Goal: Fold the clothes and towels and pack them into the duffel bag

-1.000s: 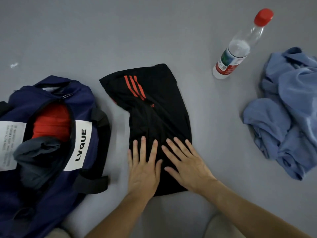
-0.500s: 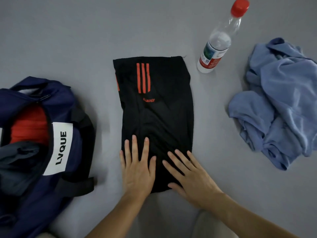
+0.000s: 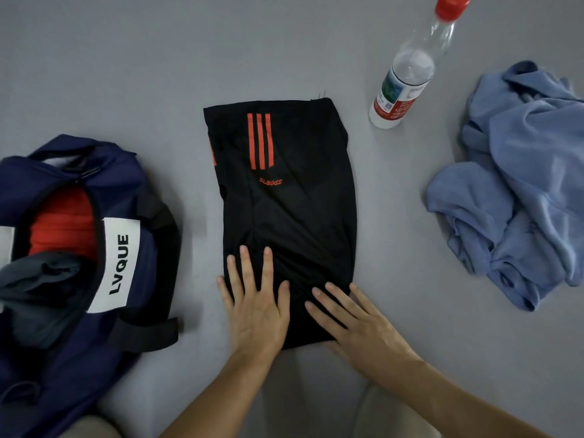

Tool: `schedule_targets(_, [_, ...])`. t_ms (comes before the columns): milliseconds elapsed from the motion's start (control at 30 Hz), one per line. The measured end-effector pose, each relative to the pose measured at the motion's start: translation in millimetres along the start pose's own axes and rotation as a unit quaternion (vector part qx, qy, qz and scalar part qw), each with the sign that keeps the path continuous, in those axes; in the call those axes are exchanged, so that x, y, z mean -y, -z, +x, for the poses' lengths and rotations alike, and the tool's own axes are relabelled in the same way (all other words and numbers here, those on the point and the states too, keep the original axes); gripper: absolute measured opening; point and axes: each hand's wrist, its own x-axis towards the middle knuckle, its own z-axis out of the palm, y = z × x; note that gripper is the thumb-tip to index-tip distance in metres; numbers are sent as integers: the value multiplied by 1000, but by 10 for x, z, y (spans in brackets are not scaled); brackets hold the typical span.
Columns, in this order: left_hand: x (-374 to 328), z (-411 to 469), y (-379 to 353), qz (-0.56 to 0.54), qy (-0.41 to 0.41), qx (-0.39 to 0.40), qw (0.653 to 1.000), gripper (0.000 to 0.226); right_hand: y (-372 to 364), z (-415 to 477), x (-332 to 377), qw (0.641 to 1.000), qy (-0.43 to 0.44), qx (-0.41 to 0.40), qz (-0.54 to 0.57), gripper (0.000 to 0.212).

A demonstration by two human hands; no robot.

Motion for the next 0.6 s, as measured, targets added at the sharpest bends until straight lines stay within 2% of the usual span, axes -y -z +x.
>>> schedule_targets(100, [14, -31, 118, -24, -44, -26, 998, 64, 23, 29, -17, 1000, -9, 2, 0, 74])
schedule_targets(200, [83, -181, 193, -33, -212, -55, 975, 48, 20, 44, -18, 1000, -17, -7, 8, 68])
schedule_targets(267, [216, -242, 170, -16, -271, -29, 962, 47, 40, 83, -38, 999, -34, -6, 23, 67])
schedule_targets(467, [405, 29, 197, 74, -291, 76, 951, 71, 109, 275, -178, 997, -61, 6, 54, 72])
schedule_targets(600, [322, 309, 290, 79, -294, 79, 949, 90, 115, 442, -365, 997, -69, -10, 44, 72])
